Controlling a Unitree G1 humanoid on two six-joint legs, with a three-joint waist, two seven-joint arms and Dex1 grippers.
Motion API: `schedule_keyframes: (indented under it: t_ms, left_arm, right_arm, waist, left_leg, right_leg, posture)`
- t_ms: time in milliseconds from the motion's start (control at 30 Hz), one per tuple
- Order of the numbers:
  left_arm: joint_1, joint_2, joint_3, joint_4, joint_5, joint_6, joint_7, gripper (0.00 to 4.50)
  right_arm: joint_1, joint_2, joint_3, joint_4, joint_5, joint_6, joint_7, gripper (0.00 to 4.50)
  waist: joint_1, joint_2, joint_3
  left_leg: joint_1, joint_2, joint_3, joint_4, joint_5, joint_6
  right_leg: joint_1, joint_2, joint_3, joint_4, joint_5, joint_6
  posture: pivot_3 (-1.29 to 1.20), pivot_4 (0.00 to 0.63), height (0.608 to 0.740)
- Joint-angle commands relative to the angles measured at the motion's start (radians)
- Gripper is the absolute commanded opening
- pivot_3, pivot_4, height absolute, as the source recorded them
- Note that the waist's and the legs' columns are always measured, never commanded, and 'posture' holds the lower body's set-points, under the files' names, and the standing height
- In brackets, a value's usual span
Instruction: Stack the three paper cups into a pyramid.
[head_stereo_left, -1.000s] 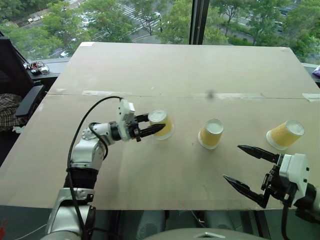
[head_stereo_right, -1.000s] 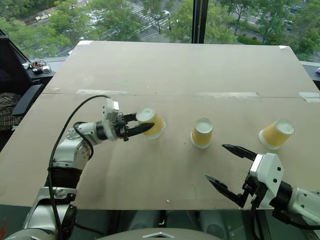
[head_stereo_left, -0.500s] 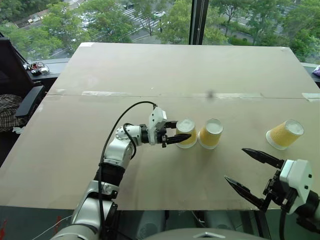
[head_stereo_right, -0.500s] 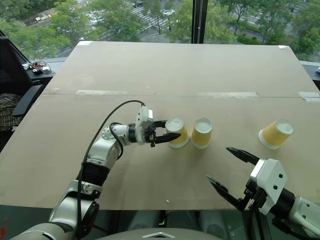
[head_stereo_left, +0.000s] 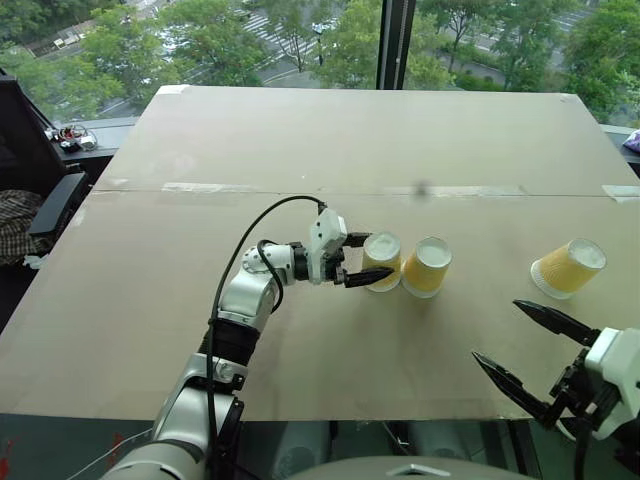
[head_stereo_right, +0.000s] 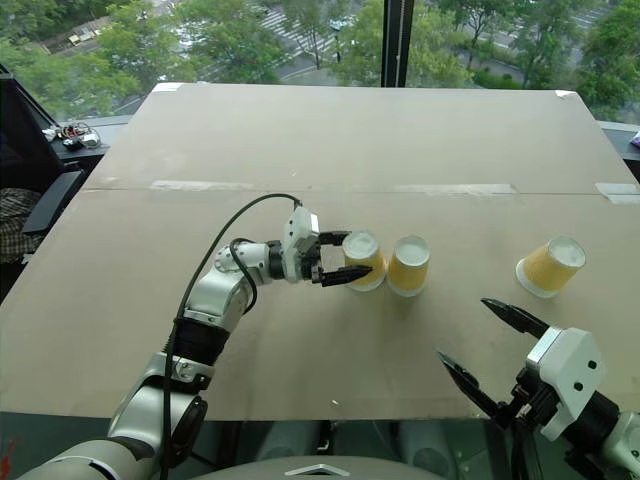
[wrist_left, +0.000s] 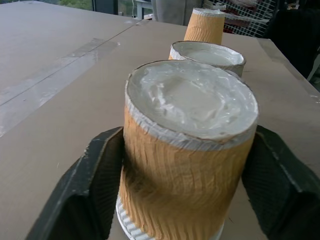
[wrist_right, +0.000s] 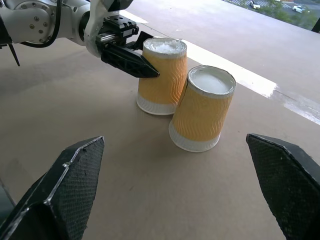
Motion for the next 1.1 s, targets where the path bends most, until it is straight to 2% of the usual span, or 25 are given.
schedule_keyframes:
  t_ms: [33,200,367,500,633,833,1100]
  left_arm:
    - [0.016,0.03,0.041,-0.106,-0.039,0.038,0.013,4.42]
    - [0.12,0.124,0.111,-0.256,-0.112,0.129,0.015,4.42]
    - [0.224,0.222,0.197,-0.382,-0.223,0.201,-0.029,4.42]
    - [0.283,0.298,0.246,-0.529,-0.374,0.305,-0.088,4.42]
    - [0.308,0.346,0.253,-0.644,-0.453,0.364,-0.101,4.42]
    - [0.31,0.345,0.261,-0.722,-0.496,0.386,-0.046,4.42]
    - [0.342,0.356,0.264,-0.793,-0.542,0.405,-0.01,4.42]
  right_arm:
    - [-0.028,-0.007,-0.031,0.01,0.02,-0.017,0.002,4.5]
    - [-0.124,-0.03,-0.054,0.091,0.036,0.012,-0.022,4.5]
    - [-0.263,-0.069,-0.178,0.215,0.091,0.11,-0.122,4.5]
    - [-0.336,-0.129,-0.215,0.285,-0.03,0.137,-0.191,4.5]
    - [-0.372,-0.163,-0.175,0.376,-0.117,0.217,-0.244,4.5]
    - [-0.508,-0.089,-0.19,0.442,-0.09,0.379,-0.394,4.5]
    - [-0.617,-0.014,-0.146,0.494,-0.053,0.445,-0.433,4.5]
  waist:
    - [0.0,0.0,0.0]
    - [-0.006,0.0,0.0]
    - [0.001,0.001,0.0]
    - [0.004,0.001,0.0]
    - [0.002,0.001,0.0]
    - [-0.005,0.001,0.0]
    - [-0.004,0.001,0.0]
  left_leg:
    - [0.0,0.0,0.0,0.0,0.0,0.0]
    - [0.001,0.002,0.001,0.0,0.0,0.0]
    - [0.001,0.002,0.001,0.0,0.0,0.0]
    - [0.0,0.001,0.001,0.0,0.0,0.0]
    - [0.0,0.001,0.002,0.0,0.0,0.0]
    - [0.002,0.001,0.008,0.0,0.0,0.0]
    - [0.003,0.002,0.014,-0.001,0.0,0.0]
  right_leg:
    - [0.0,0.0,0.0,0.0,0.0,0.0]
    - [0.0,0.0,0.001,0.0,0.0,-0.001]
    - [0.0,-0.001,0.001,0.001,-0.001,-0.004]
    - [0.0,-0.001,0.001,0.001,0.0,-0.006]
    - [0.0,-0.001,0.001,0.0,0.0,-0.006]
    - [0.0,0.0,0.005,0.001,-0.002,-0.003]
    - [-0.001,0.0,0.007,0.002,-0.001,-0.003]
  posture:
    - [0.0,0.15,0.74]
    - [0.0,0.15,0.74]
    - [0.0,0.15,0.74]
    - [0.0,0.15,0.74]
    - [0.0,0.15,0.74]
    - [0.0,0.15,0.74]
    - [0.0,0.15,0.74]
